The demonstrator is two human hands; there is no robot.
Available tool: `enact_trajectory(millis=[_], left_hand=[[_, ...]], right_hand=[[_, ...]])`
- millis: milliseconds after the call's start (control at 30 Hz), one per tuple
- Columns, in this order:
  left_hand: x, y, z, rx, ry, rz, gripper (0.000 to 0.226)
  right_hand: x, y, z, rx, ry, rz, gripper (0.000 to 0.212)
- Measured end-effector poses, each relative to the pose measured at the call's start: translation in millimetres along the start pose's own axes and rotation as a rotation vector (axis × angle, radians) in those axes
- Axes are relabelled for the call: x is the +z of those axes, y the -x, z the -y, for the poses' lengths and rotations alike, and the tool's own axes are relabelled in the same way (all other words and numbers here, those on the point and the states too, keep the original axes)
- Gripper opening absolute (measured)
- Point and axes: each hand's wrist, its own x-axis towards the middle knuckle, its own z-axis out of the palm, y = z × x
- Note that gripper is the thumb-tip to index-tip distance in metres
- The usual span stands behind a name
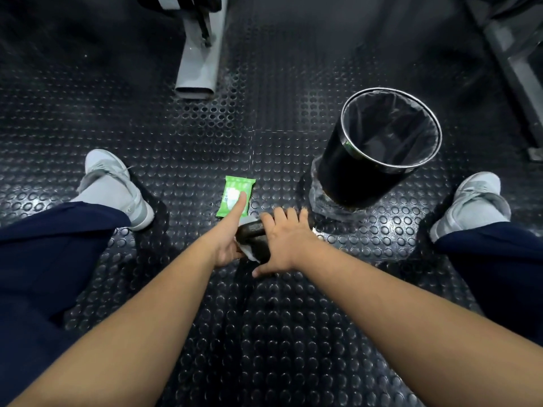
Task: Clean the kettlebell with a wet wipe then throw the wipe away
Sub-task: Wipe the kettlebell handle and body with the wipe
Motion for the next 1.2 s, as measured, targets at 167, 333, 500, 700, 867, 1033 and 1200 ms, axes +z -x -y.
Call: enact_trajectory(millis=[167,333,500,700,867,1033,1200], left_hand=[[-4,-2,-1,0.011,-0.049,0.057,0.101],[-8,4,-4,0.032,-0.097,0.043,0.095],[-3,0,-1,0.057,-0.089,-0.019,0.094],[3,0,6,0.077,0.027,-0.051,0.09],[-2,10,-5,0.051,-0.115,0.047,0.101],[7,8,-30,-0.112,-0.343,0.003,0.133],[12,-1,-23,-0.053,-0.462,-0.066,0.114]], right_hand=[[3,-1,-2,0.002,0.0,-0.004,0.135],[1,3,-1,-0.001,-0.033,-0.008,0.13],[0,4,-1,0.0,-0.034,-0.011,0.132],[-2,5,0,0.006,-0.02,-0.013,0.13],[0,7,-4,0.014,-0.038,-0.025,0.131],[1,4,-3,0.022,-0.014,0.013,0.135],[-2,5,1,0.021,-0.014,0.007,0.132]])
